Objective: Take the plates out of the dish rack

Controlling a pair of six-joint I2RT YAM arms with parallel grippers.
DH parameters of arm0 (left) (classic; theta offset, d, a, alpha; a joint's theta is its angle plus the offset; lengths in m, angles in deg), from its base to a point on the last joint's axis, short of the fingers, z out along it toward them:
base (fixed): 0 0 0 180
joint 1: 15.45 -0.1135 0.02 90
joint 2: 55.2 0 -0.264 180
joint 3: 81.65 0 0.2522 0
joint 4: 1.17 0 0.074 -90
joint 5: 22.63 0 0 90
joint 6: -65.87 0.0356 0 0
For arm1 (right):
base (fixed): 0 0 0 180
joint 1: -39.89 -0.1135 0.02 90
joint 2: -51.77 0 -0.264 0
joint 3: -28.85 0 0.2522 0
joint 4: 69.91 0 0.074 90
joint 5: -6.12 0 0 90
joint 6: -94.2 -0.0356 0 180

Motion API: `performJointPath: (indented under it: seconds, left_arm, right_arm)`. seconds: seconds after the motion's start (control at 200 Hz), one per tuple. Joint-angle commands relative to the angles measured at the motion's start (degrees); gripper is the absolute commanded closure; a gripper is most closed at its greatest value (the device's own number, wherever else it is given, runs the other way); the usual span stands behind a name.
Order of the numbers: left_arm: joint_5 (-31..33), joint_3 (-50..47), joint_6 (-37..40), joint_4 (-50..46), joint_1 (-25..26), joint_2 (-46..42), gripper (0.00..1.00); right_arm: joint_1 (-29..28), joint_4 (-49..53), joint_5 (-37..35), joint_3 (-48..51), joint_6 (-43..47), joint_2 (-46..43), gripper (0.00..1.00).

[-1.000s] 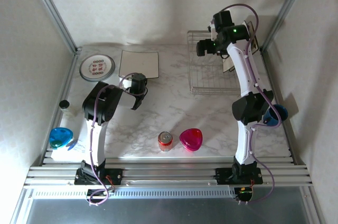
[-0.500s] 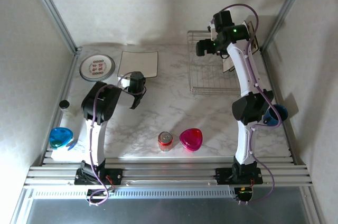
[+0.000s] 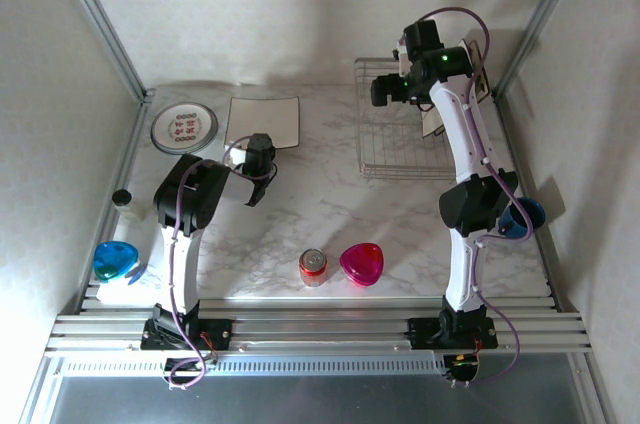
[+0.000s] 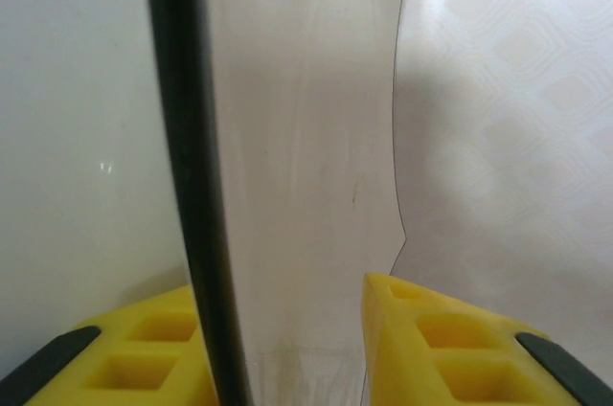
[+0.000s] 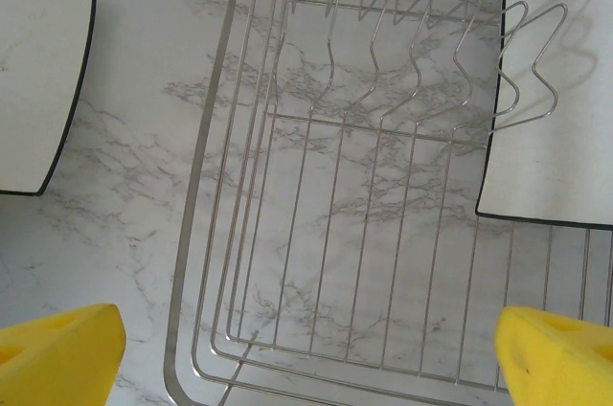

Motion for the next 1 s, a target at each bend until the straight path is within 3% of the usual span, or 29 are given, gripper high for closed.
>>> performJointPath:
  seconds: [0.0,0.17,0.255,0.741,0.991]
  left_arm:
    - [-1.15,0.73,-0.82,-1.92,-0.53,-1.01,0.57]
    - [-1.34,0.73,-0.23,-5.70,-0.59,-2.45,0.27]
    - [-1.64,0.82,-0.08,-6.76,-0.73,-2.87,0.19]
    - [-5.04,1.00,0.19,-13.44,-0.99,-4.99,0.04]
    - [-6.11,-0.32,1.15,-15.78,-1.34,-7.42,0.01]
  right_arm:
    - [-0.46,-0.14,0.62,0.45,0.59,-1.61,0.01]
    - [-0.48,-0.41,0.80,0.87,0.65,-1.79,0.01]
    - [-0.53,-0.41,0.81,1.00,0.65,-2.05,0.01]
    - [-0.50,-2.19,1.42,3.32,0.34,-3.87,0.01]
    - [-0.67,-2.87,1.82,3.83,0.13,-4.07,0.01]
